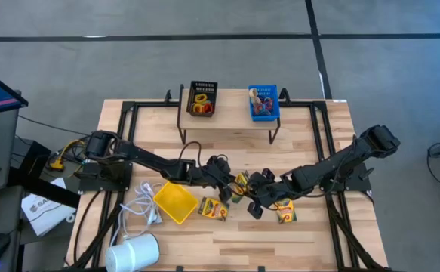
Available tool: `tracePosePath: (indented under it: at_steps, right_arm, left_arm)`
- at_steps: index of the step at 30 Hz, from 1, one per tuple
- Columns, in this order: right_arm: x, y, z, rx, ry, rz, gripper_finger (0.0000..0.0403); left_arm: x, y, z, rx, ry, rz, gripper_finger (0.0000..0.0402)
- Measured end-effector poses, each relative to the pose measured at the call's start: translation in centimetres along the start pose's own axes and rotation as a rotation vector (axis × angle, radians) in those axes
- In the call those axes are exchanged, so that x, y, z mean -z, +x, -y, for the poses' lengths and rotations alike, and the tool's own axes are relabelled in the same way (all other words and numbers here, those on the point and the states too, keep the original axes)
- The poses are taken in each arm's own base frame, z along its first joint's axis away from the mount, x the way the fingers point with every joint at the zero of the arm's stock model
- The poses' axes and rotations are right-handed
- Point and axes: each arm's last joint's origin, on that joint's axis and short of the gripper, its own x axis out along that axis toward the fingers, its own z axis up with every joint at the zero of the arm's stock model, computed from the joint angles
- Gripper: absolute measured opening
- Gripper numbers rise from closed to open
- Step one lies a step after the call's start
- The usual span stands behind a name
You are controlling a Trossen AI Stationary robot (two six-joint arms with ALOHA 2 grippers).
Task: Pick & Place Office Desk Supplies
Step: Put the yellow crayon box into the yellow bin
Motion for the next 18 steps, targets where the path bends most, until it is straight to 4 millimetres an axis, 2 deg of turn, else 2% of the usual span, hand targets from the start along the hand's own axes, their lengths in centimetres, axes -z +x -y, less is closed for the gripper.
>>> tracePosePath:
  at_steps: [10, 18]
  right_arm:
    - [-0.4, 0.2, 0.0, -0.015, -0.005, 0.038, 0.0000]
    - [-1.0, 0.3, -0.2, -0.067, -0.010, 0.058, 0.0000]
  left_arm:
    - [-1.6, -3.2, 0.7, -0.038, 0.022, 0.020, 0.0000]
    - [-1.2, -3.4, 1.0, -0.066, 0.030, 0.015, 0.0000]
